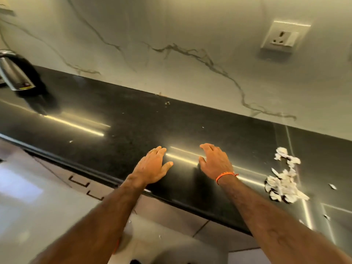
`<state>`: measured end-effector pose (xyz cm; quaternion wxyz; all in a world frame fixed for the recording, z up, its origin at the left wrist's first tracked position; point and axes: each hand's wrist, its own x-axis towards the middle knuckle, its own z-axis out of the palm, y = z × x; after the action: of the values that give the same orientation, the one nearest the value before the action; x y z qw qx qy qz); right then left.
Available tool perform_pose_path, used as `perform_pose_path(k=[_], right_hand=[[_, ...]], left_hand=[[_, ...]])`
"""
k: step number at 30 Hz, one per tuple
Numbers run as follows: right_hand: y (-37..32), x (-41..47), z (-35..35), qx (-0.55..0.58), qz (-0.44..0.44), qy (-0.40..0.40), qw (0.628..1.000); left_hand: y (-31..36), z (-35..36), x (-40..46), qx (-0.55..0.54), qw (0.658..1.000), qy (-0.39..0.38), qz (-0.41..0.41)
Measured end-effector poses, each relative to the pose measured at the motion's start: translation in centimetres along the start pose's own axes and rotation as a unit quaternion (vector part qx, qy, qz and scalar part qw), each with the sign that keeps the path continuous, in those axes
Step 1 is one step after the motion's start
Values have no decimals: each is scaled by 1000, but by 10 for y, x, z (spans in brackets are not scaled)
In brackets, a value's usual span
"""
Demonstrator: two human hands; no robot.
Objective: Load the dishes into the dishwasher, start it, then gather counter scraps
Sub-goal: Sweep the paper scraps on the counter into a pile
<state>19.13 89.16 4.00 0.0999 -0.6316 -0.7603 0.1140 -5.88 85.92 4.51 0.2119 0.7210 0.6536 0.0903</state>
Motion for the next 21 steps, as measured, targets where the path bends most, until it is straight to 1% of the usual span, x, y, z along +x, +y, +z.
perform_pose_path(k=[4,6,13,15,17,21], right_hand=[[53,-21,-13,-10,46,16,999],[76,-27,-19,3,83,31,996],[139,-49,-39,28,219,98,970],[153,-57,-41,31,262,122,957],[161,-64,-41,30,287,139,947],[171,-87,-33,25,359,181,915]], left_hand=[[50,21,30,18,997,-21,67],[68,29,50,31,994,-38,100],[124,52,121,45,974,-96,201],[143,61,136,58,963,-115,236],[157,68,142,74,954,-127,263],[188,89,151,107,921,-146,344]])
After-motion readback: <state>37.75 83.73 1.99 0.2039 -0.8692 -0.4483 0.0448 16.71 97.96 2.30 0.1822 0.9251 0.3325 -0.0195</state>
